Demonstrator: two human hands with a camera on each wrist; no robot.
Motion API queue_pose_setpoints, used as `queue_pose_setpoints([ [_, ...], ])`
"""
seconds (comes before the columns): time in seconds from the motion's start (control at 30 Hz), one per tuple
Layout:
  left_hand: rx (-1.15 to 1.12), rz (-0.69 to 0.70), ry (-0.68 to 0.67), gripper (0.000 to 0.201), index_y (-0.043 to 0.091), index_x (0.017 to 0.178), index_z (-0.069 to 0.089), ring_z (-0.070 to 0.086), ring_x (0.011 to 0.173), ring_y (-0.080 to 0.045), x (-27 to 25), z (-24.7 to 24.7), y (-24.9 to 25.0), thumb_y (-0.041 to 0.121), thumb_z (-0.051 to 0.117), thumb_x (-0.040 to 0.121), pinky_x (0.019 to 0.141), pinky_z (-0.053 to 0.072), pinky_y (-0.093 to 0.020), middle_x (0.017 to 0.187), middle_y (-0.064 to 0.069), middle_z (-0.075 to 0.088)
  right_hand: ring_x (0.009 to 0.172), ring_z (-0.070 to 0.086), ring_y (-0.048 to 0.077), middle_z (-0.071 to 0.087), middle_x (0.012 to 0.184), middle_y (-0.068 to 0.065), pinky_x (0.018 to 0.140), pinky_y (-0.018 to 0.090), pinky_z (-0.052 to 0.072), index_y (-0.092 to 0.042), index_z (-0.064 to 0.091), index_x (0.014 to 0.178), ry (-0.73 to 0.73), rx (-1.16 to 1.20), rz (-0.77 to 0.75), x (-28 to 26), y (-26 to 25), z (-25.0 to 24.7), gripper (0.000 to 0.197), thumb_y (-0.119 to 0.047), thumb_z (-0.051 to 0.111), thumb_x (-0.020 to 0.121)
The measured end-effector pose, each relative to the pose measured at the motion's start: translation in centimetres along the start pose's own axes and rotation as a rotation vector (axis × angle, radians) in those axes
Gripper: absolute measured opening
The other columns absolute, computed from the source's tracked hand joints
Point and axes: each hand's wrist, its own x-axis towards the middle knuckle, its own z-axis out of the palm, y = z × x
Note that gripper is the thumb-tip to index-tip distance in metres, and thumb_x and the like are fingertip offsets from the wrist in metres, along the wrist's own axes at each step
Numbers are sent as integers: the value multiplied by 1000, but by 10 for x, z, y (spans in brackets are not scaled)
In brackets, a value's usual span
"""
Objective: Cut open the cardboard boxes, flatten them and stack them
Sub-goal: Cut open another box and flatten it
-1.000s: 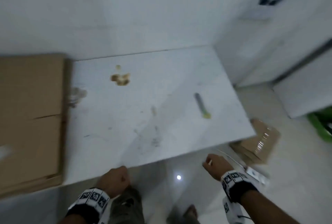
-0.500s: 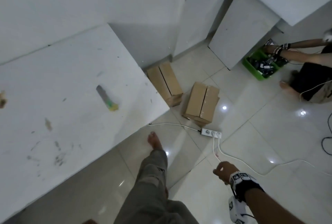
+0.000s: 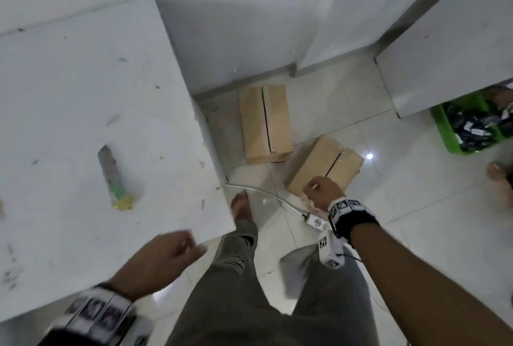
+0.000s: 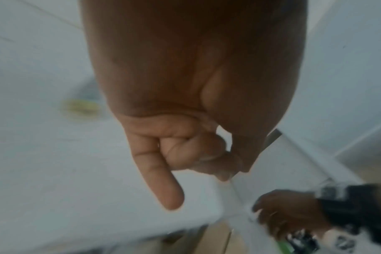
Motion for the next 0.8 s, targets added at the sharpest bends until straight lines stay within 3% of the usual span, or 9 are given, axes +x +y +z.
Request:
queue_pose_setpoints([
  [0.17, -107, 184, 103, 30, 29, 82, 57, 52, 67, -1, 151, 24, 135, 53, 58, 98, 62, 38, -24, 75, 11, 59, 115, 62, 34, 64, 128, 12, 99, 39, 49, -9, 63, 127, -43, -49, -54, 93, -19, -39, 39, -35, 59, 98],
  [0.3, -404, -26, 319, 22, 28, 90, 62, 60, 79, -11, 295, 67, 162, 50, 62, 95, 65, 40, -27, 84, 11, 61, 119, 59, 32, 61, 133, 12, 100, 38, 46, -11, 54, 134, -110, -65, -129, 183, -18, -43, 43, -35, 59, 98],
  [0.37, -528, -187, 489, 22, 22, 104, 65, 63, 96, -20, 374, 95, 151, 42, 66, 94, 72, 41, -26, 100, 4, 64, 122, 57, 36, 55, 139, 16, 105, 45, 44, -12, 42, 141, -109, -85, -153, 242, -8, -30, 54, -38, 60, 98],
  [0.43, -540, -353, 555, 44, 13, 124, 57, 55, 118, -30, 441, 125, 124, 39, 71, 92, 88, 42, -29, 128, -9, 56, 127, 53, 40, 51, 144, 19, 108, 48, 41, -13, 33, 148, -96, -77, -116, 295, 6, -11, 64, -40, 61, 97],
  [0.53, -485, -572, 475, 93, 6, 151, 31, 34, 141, -38, 519, 161, 70, 52, 77, 85, 111, 37, -46, 154, -19, 30, 128, 54, 40, 49, 147, 18, 104, 44, 45, -17, 23, 153, -130, 10, -50, 370, 27, 28, 75, -42, 63, 95],
  [0.6, -444, -642, 417, 115, 5, 160, 13, 22, 150, -39, 556, 180, 36, 64, 74, 82, 120, 27, -50, 165, -18, 17, 126, 54, 37, 49, 146, 16, 95, 37, 45, -16, 20, 153, -153, 76, -31, 410, 42, 58, 76, -36, 65, 95],
  [0.67, -419, -655, 360, 121, 11, 163, 7, 17, 154, -39, 582, 198, 11, 76, 67, 79, 124, 21, -51, 169, -15, 13, 116, 57, 33, 51, 141, 14, 88, 35, 44, -20, 17, 152, -167, 162, -18, 435, 54, 84, 73, -31, 63, 96],
  [0.73, -488, -624, 410, 125, 19, 160, 20, 31, 148, -40, 592, 210, 0, 89, 61, 64, 120, 30, -53, 163, -15, 29, 112, 60, 33, 56, 136, 14, 94, 43, 50, -28, 15, 152, -129, 229, -61, 439, 62, 99, 77, -30, 65, 92],
  [0.8, -560, -557, 532, 122, 15, 149, 36, 48, 135, -38, 589, 213, 4, 90, 62, 57, 111, 43, -50, 147, -14, 49, 115, 60, 37, 57, 134, 15, 97, 53, 52, -35, 21, 150, -12, 259, -158, 429, 64, 94, 81, -35, 66, 83],
])
